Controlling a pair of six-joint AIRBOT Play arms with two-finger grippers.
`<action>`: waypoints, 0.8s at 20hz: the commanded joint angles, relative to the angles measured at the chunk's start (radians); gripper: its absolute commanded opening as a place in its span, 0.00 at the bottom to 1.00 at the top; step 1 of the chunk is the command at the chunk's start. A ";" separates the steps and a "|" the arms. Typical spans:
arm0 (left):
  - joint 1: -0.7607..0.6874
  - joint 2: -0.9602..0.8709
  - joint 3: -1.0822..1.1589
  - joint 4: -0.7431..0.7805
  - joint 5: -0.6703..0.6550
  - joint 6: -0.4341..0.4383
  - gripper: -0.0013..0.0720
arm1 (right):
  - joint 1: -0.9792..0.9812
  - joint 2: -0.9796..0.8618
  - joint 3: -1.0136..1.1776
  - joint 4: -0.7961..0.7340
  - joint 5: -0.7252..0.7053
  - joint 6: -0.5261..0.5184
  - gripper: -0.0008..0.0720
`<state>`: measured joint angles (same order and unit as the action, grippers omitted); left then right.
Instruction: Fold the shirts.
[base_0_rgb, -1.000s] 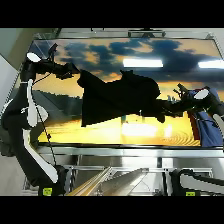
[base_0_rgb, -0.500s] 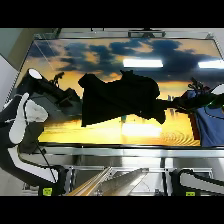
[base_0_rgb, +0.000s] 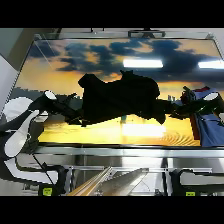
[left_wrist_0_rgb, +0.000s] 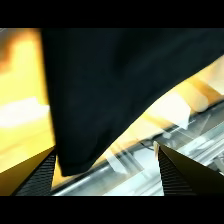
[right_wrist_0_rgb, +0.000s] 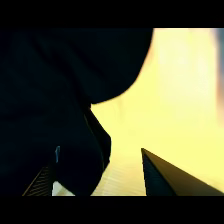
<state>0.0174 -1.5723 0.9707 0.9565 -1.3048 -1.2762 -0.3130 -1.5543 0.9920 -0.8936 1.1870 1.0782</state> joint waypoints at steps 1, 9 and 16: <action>-0.040 0.002 -0.026 0.002 0.082 0.013 0.83 | 0.010 -0.066 -0.003 0.069 -0.008 -0.037 0.79; -0.037 0.003 0.005 -0.140 0.077 0.089 0.05 | 0.031 -0.061 0.011 0.275 0.129 -0.180 0.05; 0.004 0.220 0.373 -0.373 -0.132 0.105 0.05 | -0.051 0.227 0.219 0.650 0.313 -0.180 0.04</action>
<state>-0.0059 -1.4574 1.1950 0.7200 -1.3575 -1.1828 -0.3237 -1.4593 1.1248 -0.4408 1.4288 0.9058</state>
